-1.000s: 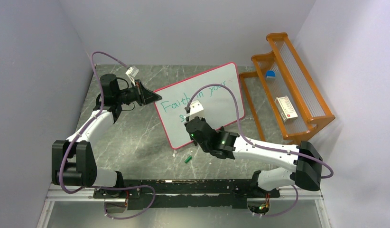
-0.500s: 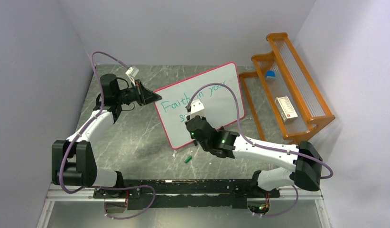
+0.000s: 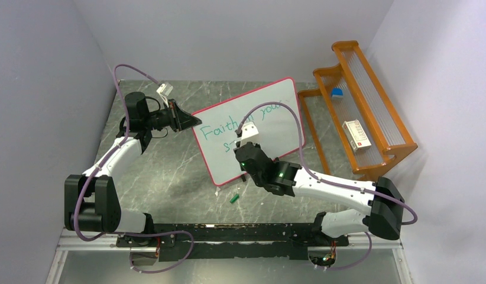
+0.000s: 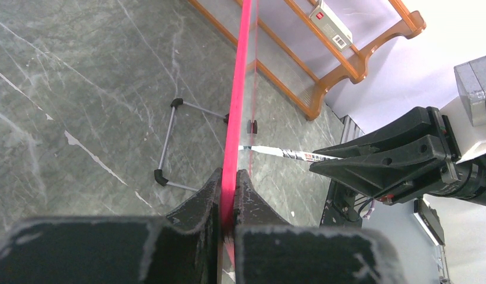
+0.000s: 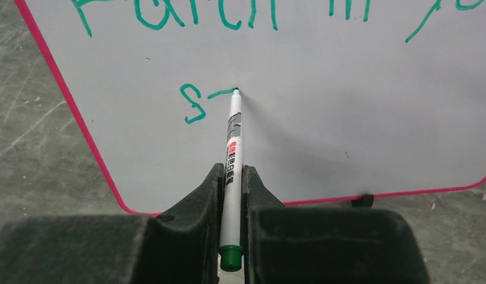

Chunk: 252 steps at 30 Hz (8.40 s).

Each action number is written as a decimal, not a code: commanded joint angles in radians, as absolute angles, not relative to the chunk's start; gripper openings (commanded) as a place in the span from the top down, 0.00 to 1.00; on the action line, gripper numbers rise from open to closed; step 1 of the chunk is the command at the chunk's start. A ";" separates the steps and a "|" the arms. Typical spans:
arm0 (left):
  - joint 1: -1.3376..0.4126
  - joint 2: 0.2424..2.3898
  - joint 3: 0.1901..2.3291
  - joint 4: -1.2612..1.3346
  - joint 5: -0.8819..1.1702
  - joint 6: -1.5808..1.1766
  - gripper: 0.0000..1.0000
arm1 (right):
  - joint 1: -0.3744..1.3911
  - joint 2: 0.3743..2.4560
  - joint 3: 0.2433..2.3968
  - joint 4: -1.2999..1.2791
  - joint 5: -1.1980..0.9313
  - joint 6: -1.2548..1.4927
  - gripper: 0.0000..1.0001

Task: Write a sentence on the whiteboard

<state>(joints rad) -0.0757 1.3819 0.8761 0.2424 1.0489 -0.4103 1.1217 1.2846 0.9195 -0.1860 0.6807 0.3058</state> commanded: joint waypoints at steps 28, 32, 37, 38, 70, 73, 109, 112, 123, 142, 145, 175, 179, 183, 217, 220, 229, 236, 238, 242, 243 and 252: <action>-0.095 1.410 0.867 0.157 0.994 -0.341 0.95 | 1.112 1.295 0.948 -0.100 0.640 0.245 1.00; -0.095 1.412 0.868 0.154 0.993 -0.339 0.95 | 1.112 1.306 0.948 -0.114 0.642 0.248 1.00; -0.095 1.412 0.867 0.156 0.994 -0.341 0.95 | 1.111 1.301 0.936 -0.143 0.643 0.260 1.00; -0.095 1.411 0.867 0.155 0.991 -0.342 0.95 | 1.112 1.299 0.934 -0.150 0.643 0.263 1.00; -0.095 1.409 0.867 0.154 0.992 -0.339 0.95 | 1.114 1.278 0.887 -0.245 0.614 0.317 1.00; -0.095 1.410 0.868 0.154 0.993 -0.339 0.95 | 1.114 1.280 0.885 -0.251 0.613 0.321 1.00; -0.095 1.413 0.868 0.153 0.994 -0.338 0.95 | 1.113 1.238 0.854 -0.203 0.687 0.337 1.00; -0.095 1.413 0.868 0.152 0.994 -0.339 0.95 | 1.114 1.221 0.846 -0.189 0.680 0.333 1.00; -0.095 1.413 0.868 0.153 0.994 -0.337 0.95 | 1.112 1.174 0.844 -0.176 0.680 0.312 1.00; -0.095 1.414 0.868 0.152 0.995 -0.339 0.95 | 1.088 1.221 0.885 -0.133 0.674 0.268 1.00; -0.095 1.414 0.870 0.152 0.995 -0.337 0.95 | 1.085 1.215 0.871 -0.125 0.669 0.272 1.00; -0.095 1.414 0.868 0.154 0.996 -0.340 0.95 | 1.066 1.250 0.869 -0.162 0.645 0.286 1.00; -0.095 1.414 0.868 0.155 0.996 -0.340 0.95 | 1.066 1.243 0.861 -0.185 0.644 0.301 1.00; -0.095 1.414 0.868 0.153 0.995 -0.339 0.95 | 1.067 1.238 0.849 -0.203 0.638 0.313 1.00; -0.095 1.414 0.868 0.153 0.996 -0.339 0.95 | 1.066 1.233 0.860 -0.153 0.626 0.296 1.00; -0.095 1.415 0.868 0.153 0.996 -0.339 0.95 | 1.066 1.238 0.866 -0.144 0.625 0.289 1.00; -0.095 1.416 0.868 0.153 0.997 -0.339 0.95 | 1.065 1.246 0.885 -0.119 0.639 0.265 1.00; -0.095 1.417 0.868 0.152 0.998 -0.340 0.95 | 1.057 1.247 0.888 -0.103 0.642 0.256 1.00; -0.095 1.417 0.868 0.154 0.999 -0.340 0.95 | 1.057 1.249 0.890 -0.099 0.643 0.254 1.00; -0.095 1.417 0.868 0.152 0.997 -0.339 0.95 | 1.051 1.254 0.894 -0.091 0.644 0.249 1.00; -0.095 1.418 0.870 0.151 0.997 -0.339 0.95 | 1.051 1.256 0.894 -0.089 0.643 0.248 1.00; -0.095 1.417 0.870 0.150 0.996 -0.338 0.95 | 1.038 1.254 0.893 -0.092 0.654 0.253 1.00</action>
<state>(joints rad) -0.0757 1.3849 0.8783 0.2401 1.0485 -0.4076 1.0592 1.2419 0.8707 -0.1169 0.6247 0.2523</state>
